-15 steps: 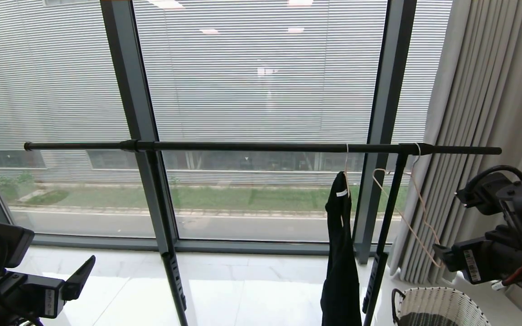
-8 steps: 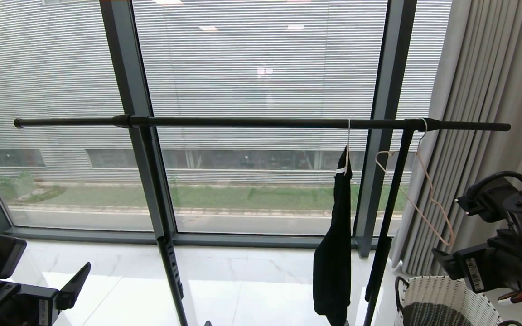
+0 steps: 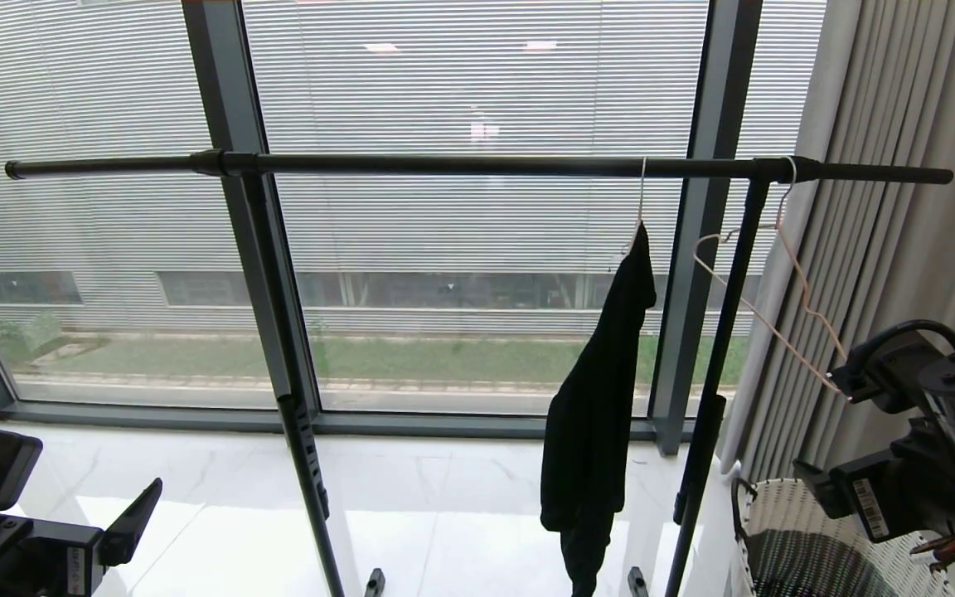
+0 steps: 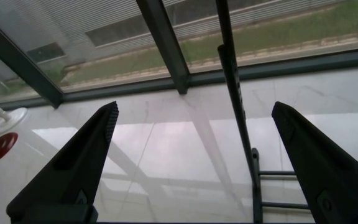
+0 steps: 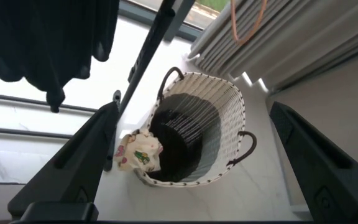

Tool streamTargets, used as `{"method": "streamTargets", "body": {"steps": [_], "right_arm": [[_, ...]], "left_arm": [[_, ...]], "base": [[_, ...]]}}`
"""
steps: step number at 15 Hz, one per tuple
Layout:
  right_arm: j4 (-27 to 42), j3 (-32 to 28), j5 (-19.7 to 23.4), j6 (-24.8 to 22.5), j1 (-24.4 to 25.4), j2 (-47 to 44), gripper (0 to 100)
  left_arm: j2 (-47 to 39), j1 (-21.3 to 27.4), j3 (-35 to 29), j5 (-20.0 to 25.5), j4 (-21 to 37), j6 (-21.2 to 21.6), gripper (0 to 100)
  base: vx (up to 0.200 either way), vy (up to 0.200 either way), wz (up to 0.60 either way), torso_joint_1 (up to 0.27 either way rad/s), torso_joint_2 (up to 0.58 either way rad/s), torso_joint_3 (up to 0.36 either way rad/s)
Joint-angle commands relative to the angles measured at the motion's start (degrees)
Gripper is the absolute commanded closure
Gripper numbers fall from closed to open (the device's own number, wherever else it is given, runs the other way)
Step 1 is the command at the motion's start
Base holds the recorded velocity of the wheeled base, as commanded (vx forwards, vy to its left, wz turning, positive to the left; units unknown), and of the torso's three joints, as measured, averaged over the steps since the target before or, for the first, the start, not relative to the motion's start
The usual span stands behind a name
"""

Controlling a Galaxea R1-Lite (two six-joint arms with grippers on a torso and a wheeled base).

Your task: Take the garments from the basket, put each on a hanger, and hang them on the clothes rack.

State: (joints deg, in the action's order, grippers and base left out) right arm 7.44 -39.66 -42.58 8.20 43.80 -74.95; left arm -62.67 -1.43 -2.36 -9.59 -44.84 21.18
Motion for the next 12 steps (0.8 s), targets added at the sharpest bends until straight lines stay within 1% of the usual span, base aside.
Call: {"method": "streamTargets", "body": {"steps": [1, 8, 12], "right_arm": [[-0.1, 0.1, 0.0, 0.1, 0.3, -0.6, 0], [-0.1, 0.5, 0.0, 0.0, 0.4, -1.0, 0], [-0.1, 0.9, 0.0, 0.1, 0.4, -2.1, 0]], "left_arm": [[-0.2, -0.1, 0.2, -0.1, 0.0, 0.0, 0], [-0.3, -0.1, 0.3, -0.1, 0.0, 0.0, 0], [-0.3, -0.1, 1.0, -0.1, 0.0, 0.0, 0]], "base": [[0.000, 0.000, 0.00, -0.203, 0.50, 0.290], [0.000, 0.000, 0.00, -0.185, 0.47, 0.287], [0.000, 0.000, 0.00, -0.132, 0.44, 0.285]]}}
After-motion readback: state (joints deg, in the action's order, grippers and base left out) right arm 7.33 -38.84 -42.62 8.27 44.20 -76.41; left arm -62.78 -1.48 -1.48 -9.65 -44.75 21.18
